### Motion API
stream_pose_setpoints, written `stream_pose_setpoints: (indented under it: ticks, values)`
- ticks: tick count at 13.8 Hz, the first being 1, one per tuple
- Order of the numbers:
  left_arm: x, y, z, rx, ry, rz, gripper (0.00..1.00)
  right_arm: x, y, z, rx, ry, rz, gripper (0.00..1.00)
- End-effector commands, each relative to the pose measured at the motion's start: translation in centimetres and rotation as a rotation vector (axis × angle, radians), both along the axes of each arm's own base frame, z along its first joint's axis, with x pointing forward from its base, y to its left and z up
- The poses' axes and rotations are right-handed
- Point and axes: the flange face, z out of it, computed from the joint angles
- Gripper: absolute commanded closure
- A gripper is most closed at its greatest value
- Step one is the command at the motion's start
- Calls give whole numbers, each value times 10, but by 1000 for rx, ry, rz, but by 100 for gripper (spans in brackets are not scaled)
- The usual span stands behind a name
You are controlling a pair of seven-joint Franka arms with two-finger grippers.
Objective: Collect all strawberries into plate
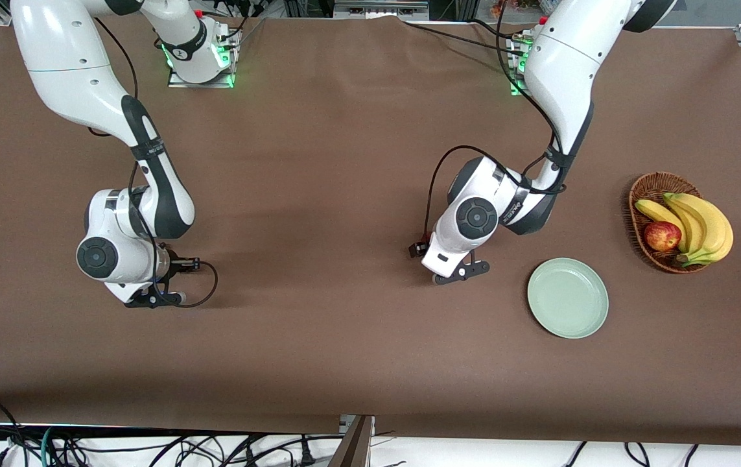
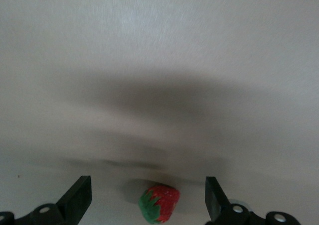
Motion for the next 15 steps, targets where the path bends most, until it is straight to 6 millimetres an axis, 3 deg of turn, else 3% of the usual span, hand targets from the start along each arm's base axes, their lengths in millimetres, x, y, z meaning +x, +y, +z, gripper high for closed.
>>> stream_pose_setpoints:
  ticks: [1, 3, 5, 12, 13, 15]
  values:
    - [-13, -5, -2, 14, 5, -2, 0, -3, 19, 21, 68, -8, -22, 79]
    - [-23, -18, -7, 21, 12, -2, 0, 2, 47, 33, 142, -24, -42, 77]
    - [-26, -23, -8, 23, 13, 0, 4, 4, 89, 47, 186, -39, -105, 77]
    - [-28, -26, -12, 25, 17, -8, 69, -32, 279, 72, 178, -91, -347, 78]
    - [-29, -25, -12, 26, 20, -12, 81, -38, 298, 70, 184, -102, -385, 78]
    - [-29, -25, -13, 26, 23, -18, 95, -53, 334, 64, 212, -141, -440, 78]
